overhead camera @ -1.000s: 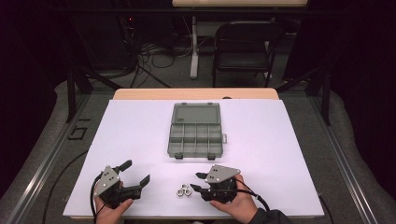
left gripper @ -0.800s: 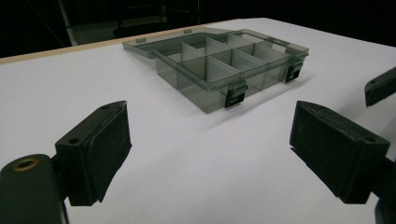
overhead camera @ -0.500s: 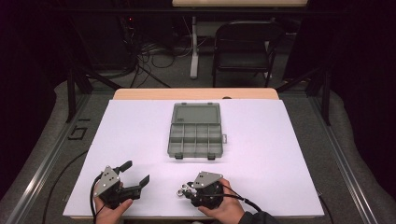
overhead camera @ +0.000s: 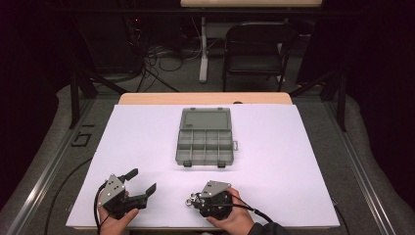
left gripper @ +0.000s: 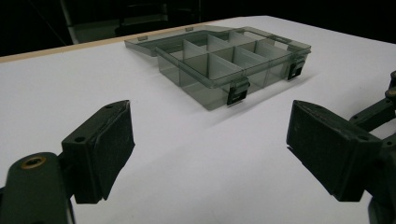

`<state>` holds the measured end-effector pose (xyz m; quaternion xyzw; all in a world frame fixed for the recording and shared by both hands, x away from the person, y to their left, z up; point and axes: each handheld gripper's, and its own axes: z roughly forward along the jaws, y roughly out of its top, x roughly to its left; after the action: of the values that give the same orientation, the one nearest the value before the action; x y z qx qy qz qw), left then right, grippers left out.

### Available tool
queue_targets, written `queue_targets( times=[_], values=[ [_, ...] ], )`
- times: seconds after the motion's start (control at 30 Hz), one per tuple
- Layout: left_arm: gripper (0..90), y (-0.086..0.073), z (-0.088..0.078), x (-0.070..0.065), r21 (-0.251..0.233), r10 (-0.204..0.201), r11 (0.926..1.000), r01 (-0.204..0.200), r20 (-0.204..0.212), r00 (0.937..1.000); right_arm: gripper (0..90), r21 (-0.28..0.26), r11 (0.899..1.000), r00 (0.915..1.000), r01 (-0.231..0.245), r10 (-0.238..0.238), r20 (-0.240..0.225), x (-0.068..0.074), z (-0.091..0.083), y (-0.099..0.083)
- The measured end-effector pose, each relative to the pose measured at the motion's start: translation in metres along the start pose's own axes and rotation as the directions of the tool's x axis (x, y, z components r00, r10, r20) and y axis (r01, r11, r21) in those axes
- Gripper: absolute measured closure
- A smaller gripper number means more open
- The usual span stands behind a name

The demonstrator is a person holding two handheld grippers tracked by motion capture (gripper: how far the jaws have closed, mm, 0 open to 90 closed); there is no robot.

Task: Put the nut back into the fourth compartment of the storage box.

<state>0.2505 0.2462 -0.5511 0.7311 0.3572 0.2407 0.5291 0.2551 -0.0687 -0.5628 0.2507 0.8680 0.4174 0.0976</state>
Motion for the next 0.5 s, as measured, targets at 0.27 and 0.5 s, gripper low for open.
queue_targets(
  times=[0.27, 0.5],
  values=[
    [14.9, -0.0001, 0.0000, -0.0001, 0.002, 0.001, 1.0000, -0.001, 0.000, 1.0000, 69.8, 0.008, 1.000, 1.0000, 0.004, -0.004, 0.005, 0.0011, 0.0022, -0.0020],
    [15.0, -0.0001, -0.0001, 0.0002, 0.001, 0.001, 1.0000, -0.001, -0.001, 1.0000, 70.4, 0.001, 1.000, 0.9999, 0.012, -0.012, 0.009, 0.0016, 0.0029, -0.0029]
  ],
)
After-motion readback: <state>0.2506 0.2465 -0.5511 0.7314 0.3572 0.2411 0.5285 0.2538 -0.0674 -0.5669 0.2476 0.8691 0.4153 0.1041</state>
